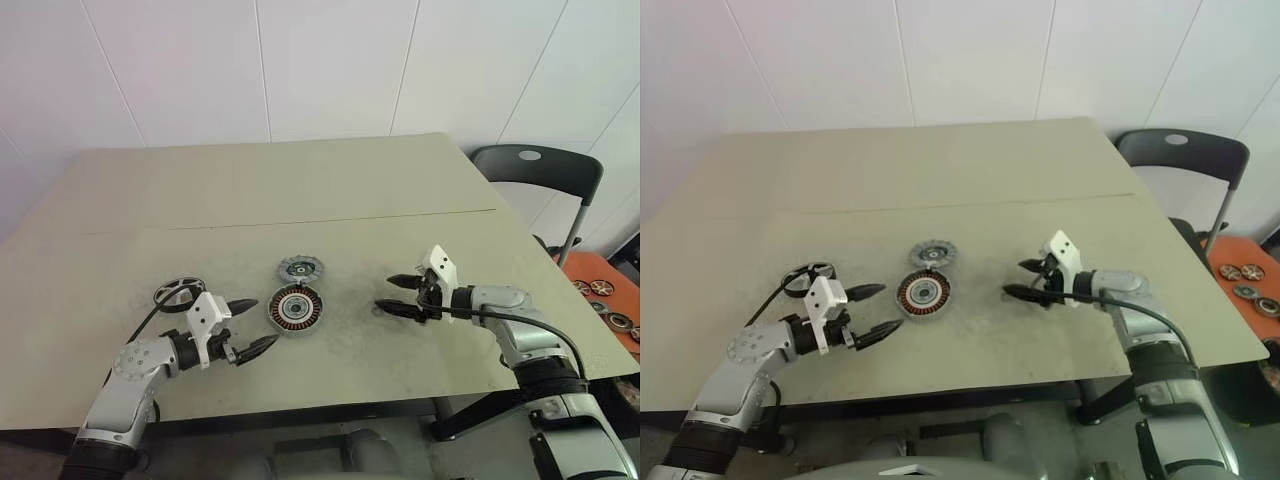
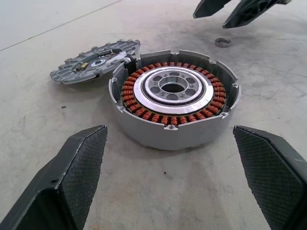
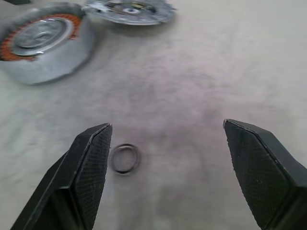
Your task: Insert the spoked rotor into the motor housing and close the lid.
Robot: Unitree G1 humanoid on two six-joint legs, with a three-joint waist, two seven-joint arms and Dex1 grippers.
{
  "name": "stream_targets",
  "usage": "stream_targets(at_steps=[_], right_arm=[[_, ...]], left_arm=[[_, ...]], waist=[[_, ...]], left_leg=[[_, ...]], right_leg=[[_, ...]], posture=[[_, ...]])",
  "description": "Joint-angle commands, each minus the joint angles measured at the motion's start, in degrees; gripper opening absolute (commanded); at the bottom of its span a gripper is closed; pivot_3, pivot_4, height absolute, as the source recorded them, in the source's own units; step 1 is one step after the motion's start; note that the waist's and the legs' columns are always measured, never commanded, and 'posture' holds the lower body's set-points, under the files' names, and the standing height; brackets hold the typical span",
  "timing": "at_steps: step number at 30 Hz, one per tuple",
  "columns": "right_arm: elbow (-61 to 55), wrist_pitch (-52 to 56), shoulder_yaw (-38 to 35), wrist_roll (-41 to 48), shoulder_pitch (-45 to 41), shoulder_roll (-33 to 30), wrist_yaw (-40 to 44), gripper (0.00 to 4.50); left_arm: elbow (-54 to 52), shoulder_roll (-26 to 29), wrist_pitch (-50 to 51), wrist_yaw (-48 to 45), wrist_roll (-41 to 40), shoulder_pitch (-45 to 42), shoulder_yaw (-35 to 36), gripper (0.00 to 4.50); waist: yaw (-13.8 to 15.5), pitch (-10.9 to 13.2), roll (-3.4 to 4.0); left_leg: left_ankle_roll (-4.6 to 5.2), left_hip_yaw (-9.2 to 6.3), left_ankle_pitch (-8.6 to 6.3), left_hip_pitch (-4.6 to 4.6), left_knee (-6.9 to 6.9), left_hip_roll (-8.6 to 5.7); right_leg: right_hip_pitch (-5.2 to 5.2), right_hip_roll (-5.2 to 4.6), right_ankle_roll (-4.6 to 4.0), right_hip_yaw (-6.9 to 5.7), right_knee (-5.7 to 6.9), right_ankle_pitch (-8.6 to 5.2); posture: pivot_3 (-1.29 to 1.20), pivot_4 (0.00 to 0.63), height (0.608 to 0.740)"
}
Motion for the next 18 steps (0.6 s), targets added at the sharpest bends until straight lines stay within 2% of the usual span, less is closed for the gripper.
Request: stream_targets(at_steps=[1,14,17,18], right_arm=[[-3.1,0.4,0.5,0.8,0.0,-0.3,0.7,3.91],[3.1,-5.0,4.8,-6.4,1.3,0.1,-3.4,3.91],[5.1,-5.6,4.6,-6.7,1.0,0.1,-4.2,3.29],[5.5,-6.0,4.7,-6.9,0.9,0.0,-4.3,2.95]], left_arm=[[-0.6,-0.2,-0.9,0.0,0.2,-0.7,0.1,4.50],[-0.3,-1.1,-1.7,0.6,1.7,-0.4,-0.2,4.50],[-0.3,-1.2,-1.9,0.7,1.9,-0.5,-0.1,4.50],[-0.2,-1.3,-1.9,0.8,2.0,-0.6,-0.1,4.50]], waist=[[0.0,0.0,0.00],[0.0,0.0,-0.07],[0.0,-0.1,-0.09],[0.0,-0.1,-0.11]], left_leg=[[0.00,0.00,0.00,0.00,0.00,0.00],[0.00,0.00,0.00,0.08,0.07,0.00],[0.00,0.00,0.00,0.20,0.15,0.00],[0.00,0.00,0.00,0.22,0.20,0.00]], right_leg=[[0.00,0.00,0.00,0.00,0.00,0.00],[0.12,0.00,0.00,0.00,-0.01,-0.02],[0.27,0.00,0.00,0.00,-0.01,-0.04],[0.31,0.00,0.00,0.00,-0.02,-0.04]], posture=[[0.00,0.000,0.740],[0.00,0.000,0.740],[0.00,0.000,0.740],[0.00,0.000,0.740]])
